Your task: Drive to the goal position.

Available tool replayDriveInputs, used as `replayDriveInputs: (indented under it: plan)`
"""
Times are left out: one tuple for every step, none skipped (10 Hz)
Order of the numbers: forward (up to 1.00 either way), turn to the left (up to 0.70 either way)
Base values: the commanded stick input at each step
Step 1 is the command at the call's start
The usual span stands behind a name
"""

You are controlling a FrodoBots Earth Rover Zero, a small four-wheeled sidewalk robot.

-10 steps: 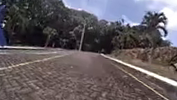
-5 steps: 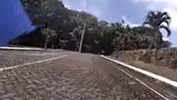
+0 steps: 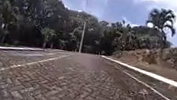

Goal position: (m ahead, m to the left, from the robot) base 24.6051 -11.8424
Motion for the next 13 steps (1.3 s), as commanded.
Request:
replayDriveInputs:
  plan:
    - [1.0,0.0]
    - [1.0,0.0]
    - [1.0,0.0]
    - [1.0,0.0]
    - [1.0,0.0]
    - [1.0,0.0]
    - [1.0,0.0]
    - [1.0,0.0]
    - [1.0,0.0]
    - [1.0,0.0]
    - [1.0,0.0]
    - [1.0,0.0]
    - [1.0,0.0]
